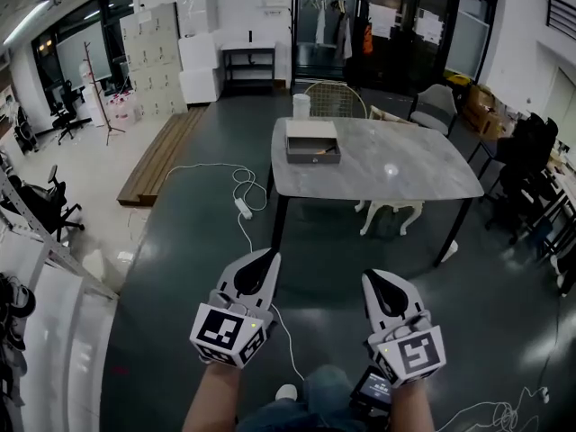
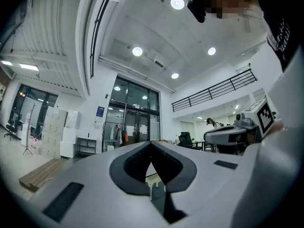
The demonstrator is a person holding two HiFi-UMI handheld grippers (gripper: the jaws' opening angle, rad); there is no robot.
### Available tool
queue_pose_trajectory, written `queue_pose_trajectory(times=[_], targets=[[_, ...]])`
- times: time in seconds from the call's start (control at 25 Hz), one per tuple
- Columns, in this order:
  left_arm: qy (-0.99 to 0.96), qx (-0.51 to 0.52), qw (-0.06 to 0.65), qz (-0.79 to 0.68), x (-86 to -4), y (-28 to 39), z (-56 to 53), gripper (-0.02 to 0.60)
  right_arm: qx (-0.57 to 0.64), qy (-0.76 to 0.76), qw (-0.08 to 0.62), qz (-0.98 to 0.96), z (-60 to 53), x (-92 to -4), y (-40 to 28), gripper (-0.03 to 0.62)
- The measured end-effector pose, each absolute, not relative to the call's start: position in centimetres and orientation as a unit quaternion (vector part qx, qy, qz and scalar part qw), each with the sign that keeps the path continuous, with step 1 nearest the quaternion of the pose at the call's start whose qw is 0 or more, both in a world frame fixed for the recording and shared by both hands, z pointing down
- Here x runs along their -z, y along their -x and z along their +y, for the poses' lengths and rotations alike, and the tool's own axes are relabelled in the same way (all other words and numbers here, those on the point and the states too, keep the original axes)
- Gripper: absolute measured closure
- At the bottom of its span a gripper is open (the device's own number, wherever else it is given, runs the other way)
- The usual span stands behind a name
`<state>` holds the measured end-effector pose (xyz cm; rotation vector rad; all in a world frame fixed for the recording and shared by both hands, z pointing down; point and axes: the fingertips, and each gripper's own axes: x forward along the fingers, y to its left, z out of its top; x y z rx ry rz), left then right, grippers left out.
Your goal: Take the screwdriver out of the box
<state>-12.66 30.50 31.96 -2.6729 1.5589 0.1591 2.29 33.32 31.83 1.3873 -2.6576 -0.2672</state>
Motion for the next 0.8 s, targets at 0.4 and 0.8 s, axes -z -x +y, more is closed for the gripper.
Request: queue_pose_trajectory(times=[0.4, 0.8], targets=[[0.863, -0.046, 0.004, 0.503, -33.7, 13.0, 22.4, 0.569, 0.077, -0.451, 0.064, -0.887, 24.5, -33.2, -1.6, 0.568], [0.864, -0.029, -0.002, 0.503, -33.7, 9.0, 8.4, 0.569, 0.075, -0.445, 0.043, -0.891, 10.2, -32.2, -4.7, 0.568]])
